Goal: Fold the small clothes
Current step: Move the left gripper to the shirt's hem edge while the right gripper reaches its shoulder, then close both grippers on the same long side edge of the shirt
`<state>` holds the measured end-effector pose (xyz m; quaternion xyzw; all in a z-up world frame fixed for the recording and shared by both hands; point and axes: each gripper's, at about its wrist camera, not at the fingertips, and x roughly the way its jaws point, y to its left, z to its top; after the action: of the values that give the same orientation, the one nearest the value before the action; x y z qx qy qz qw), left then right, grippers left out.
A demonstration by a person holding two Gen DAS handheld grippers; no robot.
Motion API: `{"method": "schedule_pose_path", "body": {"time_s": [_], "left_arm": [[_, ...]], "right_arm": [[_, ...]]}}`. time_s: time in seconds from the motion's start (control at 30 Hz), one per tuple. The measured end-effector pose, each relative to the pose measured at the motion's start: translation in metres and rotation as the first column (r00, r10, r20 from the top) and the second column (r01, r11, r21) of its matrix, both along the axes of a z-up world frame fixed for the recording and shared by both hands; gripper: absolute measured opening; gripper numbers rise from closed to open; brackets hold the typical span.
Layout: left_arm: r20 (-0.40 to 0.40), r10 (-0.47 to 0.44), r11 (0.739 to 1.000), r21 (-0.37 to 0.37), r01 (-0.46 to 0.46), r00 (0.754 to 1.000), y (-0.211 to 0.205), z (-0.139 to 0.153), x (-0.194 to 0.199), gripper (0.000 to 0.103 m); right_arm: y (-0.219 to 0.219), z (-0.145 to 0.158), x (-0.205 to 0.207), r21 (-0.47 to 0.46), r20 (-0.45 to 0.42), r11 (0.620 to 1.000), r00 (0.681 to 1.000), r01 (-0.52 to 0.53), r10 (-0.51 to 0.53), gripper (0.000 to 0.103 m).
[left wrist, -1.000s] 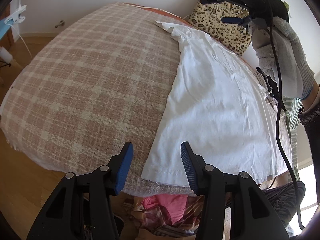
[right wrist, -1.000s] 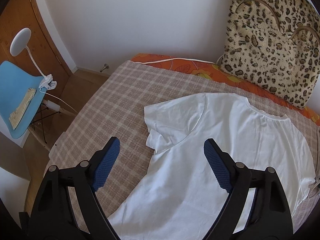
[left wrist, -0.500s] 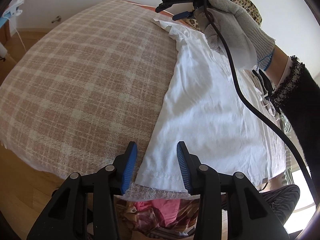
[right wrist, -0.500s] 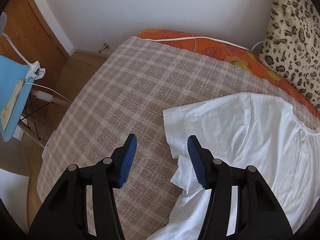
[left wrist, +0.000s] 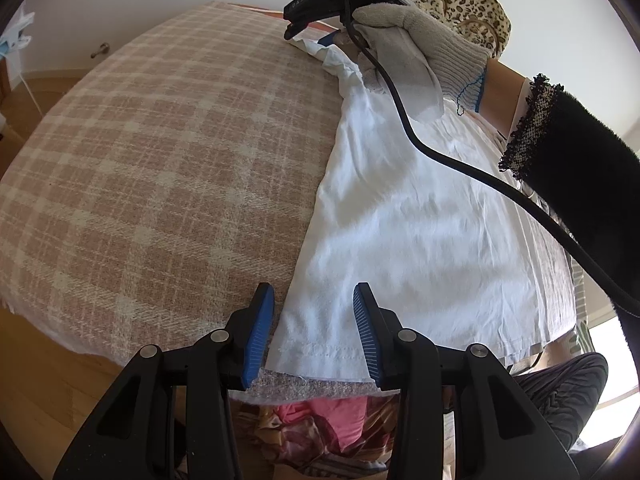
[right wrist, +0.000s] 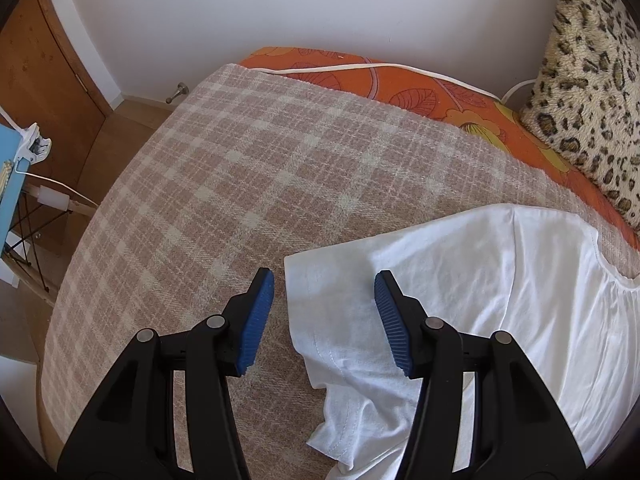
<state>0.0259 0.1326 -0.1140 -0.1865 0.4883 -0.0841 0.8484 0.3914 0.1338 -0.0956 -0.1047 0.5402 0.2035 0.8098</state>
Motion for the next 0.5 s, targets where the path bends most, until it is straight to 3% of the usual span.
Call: {"method": "schedule_pose_path", "body": {"time_s": [0.1,0.4,0.47,0.5], "left_arm": [[0.004,-0.017,1.000,0.013,0.017,1.000,-0.005,0.000,0.002,0.037],[-0.003,-0.029,1.000,-0.007,0.029,1.000,-0.004,-0.003,0.002,0.011],[0.006,-0.035,0.999,-0.004,0.035,0.999,-0.005,-0.003,0.002,0.008],[0.009,-0.038,0.999,-0.010,0.038,0.999,-0.005,-0.004,0.002,0.005]], "right_arm": [[0.004,-0.007,0.003,-0.026,0.001,1.000,1.000,-0.009,0.009,0.056],[0.014,-0.013,0.010,-0.105,0.033,0.994,0.999,-0.019,0.022,0.055],[0.017,-0.012,0.009,-0.116,0.043,0.993,0.998,-0.035,0.041,0.048],[0.018,-0.012,0.008,-0.121,0.045,0.992,0.998,-0.041,0.046,0.039]]}}
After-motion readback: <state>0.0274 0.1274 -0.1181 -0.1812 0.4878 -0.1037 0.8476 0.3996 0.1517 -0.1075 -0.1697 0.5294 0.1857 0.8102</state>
